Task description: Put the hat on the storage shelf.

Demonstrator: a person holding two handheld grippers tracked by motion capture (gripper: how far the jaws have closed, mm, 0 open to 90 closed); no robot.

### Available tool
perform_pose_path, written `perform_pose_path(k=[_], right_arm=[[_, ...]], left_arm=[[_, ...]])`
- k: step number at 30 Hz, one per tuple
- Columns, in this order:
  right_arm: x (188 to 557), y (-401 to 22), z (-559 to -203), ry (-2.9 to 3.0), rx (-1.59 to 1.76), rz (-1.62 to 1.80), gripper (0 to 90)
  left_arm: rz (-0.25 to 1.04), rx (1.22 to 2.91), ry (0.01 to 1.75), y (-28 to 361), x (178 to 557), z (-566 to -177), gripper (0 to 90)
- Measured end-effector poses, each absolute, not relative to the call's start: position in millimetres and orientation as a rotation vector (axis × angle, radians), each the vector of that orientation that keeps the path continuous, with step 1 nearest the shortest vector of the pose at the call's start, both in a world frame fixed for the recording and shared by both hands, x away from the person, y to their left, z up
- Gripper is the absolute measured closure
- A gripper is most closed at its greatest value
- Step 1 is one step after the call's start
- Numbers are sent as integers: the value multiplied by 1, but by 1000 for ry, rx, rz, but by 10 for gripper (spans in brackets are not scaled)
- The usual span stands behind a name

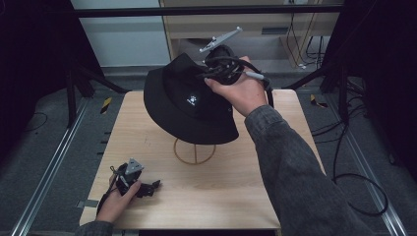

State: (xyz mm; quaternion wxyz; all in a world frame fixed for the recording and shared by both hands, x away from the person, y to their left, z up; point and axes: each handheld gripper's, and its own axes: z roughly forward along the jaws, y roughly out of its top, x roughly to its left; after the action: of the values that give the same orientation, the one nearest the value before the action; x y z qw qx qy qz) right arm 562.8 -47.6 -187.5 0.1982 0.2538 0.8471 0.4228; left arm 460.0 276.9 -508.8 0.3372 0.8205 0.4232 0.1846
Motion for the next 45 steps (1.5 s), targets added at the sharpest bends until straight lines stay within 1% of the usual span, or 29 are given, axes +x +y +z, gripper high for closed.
perform_pose_path(k=[21,45], right_arm=[[568,-32,-198,2402,701,1166,877],[568,-21,-203,2433,680,1152,872]], left_arm=[[481,2138,1103,277,460,-509,0],[481,2138,1103,277,460,-509,0]])
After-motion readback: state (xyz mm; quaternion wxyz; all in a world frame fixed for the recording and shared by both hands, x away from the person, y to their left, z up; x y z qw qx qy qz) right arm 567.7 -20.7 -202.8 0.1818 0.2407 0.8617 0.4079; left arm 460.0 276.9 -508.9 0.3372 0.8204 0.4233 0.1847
